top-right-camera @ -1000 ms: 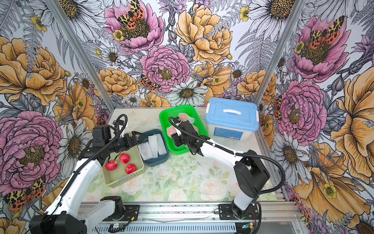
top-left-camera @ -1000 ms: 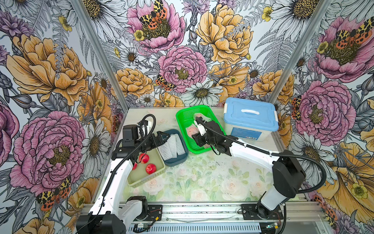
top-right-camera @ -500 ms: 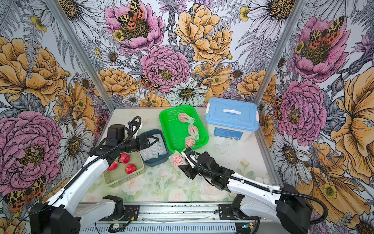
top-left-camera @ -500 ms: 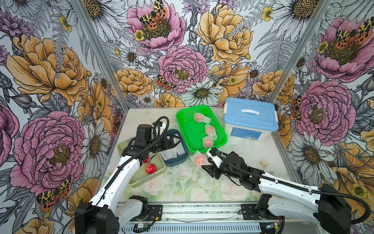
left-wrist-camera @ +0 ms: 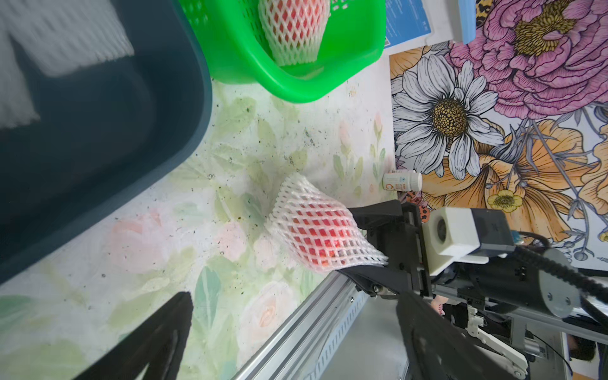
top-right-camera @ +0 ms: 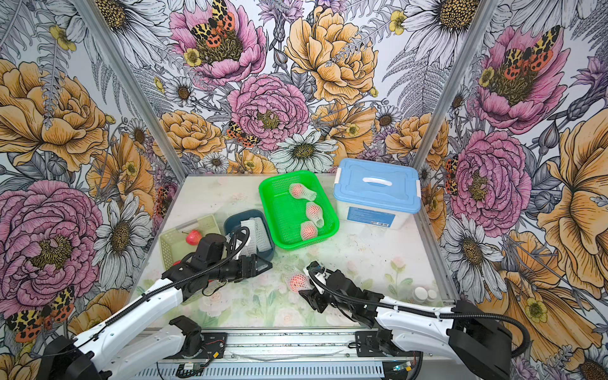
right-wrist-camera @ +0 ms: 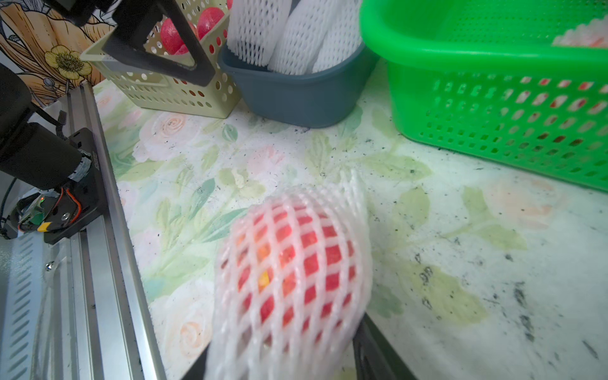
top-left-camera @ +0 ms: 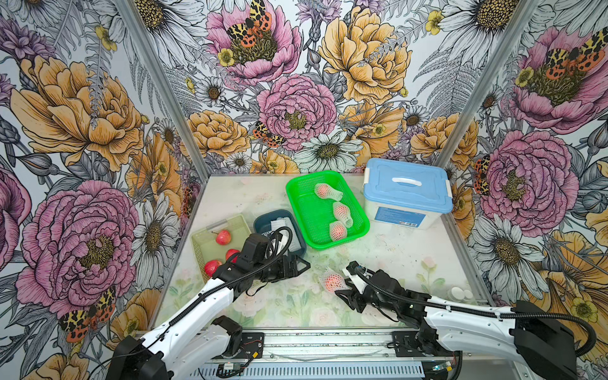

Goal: Remove foam nets from apples
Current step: Place the apple at the center of the board.

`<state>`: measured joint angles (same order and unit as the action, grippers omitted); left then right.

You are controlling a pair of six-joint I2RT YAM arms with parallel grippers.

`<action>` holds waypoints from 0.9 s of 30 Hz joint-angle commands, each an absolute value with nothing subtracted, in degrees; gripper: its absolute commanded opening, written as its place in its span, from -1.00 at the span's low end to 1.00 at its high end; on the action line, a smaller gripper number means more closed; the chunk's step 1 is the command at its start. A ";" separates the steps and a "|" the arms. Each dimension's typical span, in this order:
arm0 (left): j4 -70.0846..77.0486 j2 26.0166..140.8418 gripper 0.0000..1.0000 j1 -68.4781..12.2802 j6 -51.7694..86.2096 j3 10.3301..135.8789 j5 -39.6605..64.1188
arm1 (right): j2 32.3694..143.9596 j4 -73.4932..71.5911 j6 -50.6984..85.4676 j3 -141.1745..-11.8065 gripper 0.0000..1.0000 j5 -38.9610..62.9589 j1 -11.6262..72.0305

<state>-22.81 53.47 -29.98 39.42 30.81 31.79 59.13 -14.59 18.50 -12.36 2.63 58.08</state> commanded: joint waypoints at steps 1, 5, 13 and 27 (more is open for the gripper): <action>-17.10 53.30 0.98 -32.32 43.93 28.52 28.11 | 63.55 -22.84 20.46 -12.05 0.09 0.26 60.01; -14.54 54.30 0.98 -34.71 45.61 26.63 26.18 | 69.70 -28.70 21.35 -11.87 0.07 -2.75 63.65; -9.56 57.07 0.98 -35.80 47.64 24.10 26.06 | 72.15 -27.62 20.65 -13.06 -0.08 -3.44 65.74; -8.26 59.90 0.98 -36.82 47.29 24.16 25.81 | 73.13 -19.28 23.37 -15.63 0.19 -4.34 68.82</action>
<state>-10.11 59.40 -36.38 47.09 24.56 27.24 72.23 -20.14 22.85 -14.20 -2.83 68.38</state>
